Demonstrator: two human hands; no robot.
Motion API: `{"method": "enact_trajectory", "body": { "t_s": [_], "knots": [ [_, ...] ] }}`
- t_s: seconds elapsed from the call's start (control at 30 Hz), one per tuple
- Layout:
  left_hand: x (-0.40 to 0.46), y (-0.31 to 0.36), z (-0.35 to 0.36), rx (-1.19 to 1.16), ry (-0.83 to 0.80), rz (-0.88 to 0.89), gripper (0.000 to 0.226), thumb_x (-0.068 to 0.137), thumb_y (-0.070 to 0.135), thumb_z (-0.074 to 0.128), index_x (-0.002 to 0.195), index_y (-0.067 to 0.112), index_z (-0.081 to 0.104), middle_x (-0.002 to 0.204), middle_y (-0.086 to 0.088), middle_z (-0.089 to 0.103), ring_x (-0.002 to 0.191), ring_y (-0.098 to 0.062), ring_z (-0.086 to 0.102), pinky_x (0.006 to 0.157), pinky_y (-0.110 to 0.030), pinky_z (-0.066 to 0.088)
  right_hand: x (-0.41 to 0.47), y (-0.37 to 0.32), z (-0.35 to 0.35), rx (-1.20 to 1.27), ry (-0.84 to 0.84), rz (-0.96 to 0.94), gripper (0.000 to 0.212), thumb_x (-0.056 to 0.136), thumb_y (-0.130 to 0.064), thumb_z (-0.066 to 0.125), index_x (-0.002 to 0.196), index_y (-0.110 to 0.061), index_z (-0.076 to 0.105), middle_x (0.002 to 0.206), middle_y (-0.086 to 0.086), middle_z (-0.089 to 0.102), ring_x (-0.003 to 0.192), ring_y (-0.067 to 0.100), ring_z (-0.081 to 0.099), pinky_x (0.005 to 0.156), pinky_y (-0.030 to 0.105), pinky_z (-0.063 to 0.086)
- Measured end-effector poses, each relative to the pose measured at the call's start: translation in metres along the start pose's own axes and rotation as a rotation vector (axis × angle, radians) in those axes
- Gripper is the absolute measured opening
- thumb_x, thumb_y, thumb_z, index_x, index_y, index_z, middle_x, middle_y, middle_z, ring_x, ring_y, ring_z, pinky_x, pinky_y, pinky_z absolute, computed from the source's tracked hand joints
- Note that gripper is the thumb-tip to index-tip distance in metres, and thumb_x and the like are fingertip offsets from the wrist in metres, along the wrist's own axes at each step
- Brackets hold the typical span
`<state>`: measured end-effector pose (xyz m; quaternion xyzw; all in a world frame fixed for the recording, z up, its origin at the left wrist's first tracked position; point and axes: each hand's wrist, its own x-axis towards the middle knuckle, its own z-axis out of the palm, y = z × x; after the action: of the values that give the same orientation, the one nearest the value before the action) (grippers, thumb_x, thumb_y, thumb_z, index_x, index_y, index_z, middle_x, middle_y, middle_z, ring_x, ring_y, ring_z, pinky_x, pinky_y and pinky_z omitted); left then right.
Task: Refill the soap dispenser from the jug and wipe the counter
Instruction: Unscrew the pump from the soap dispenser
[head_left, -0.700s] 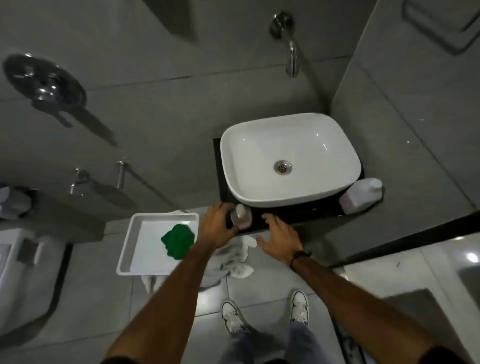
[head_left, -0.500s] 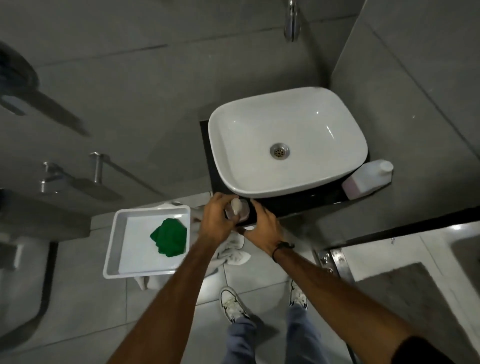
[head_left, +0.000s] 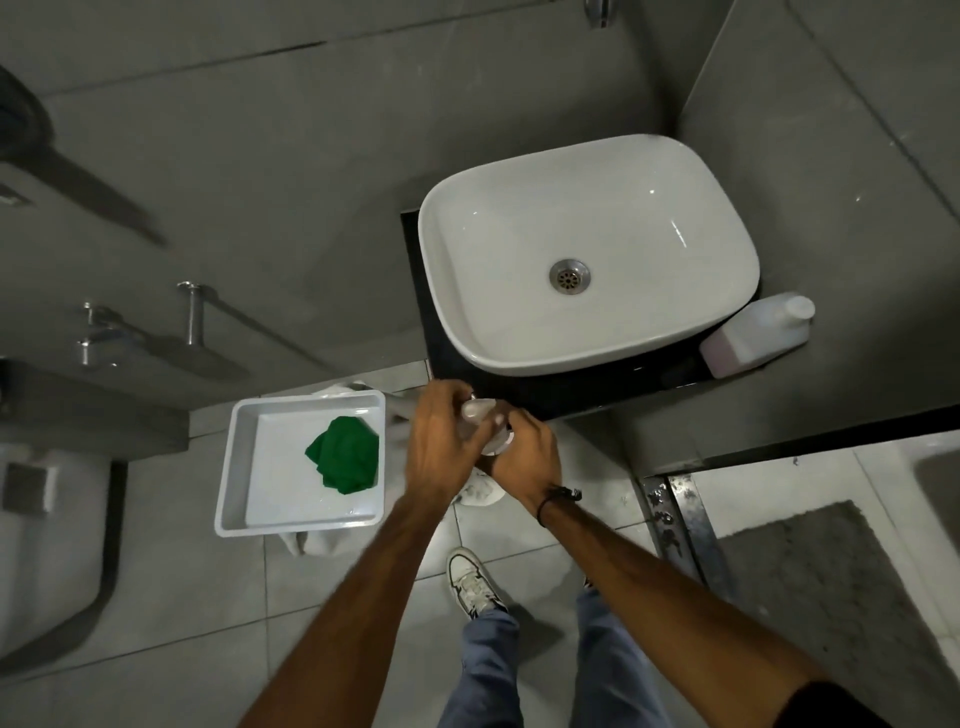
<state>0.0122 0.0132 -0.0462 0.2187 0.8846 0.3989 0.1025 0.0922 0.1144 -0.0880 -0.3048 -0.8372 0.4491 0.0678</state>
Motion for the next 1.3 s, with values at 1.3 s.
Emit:
{"method": "enact_trajectory", "body": {
  "t_s": [1.3],
  "knots": [
    [0.038, 0.008, 0.100, -0.828, 0.371, -0.785, 0.046, 0.082, -0.016, 0.071, 0.108, 0.011, 0.044, 0.081, -0.006, 0.059, 0.072, -0.016, 0.061, 0.095, -0.038, 0.057, 0.010, 0.099, -0.158, -0.065, 0.149, 0.042, 0.066, 0.060, -0.054, 0.086, 0.118, -0.037, 0.059, 0.106, -0.014, 0.068, 0.096, 0.008, 0.062, 0.080, 0.030, 0.057]
  ]
}}
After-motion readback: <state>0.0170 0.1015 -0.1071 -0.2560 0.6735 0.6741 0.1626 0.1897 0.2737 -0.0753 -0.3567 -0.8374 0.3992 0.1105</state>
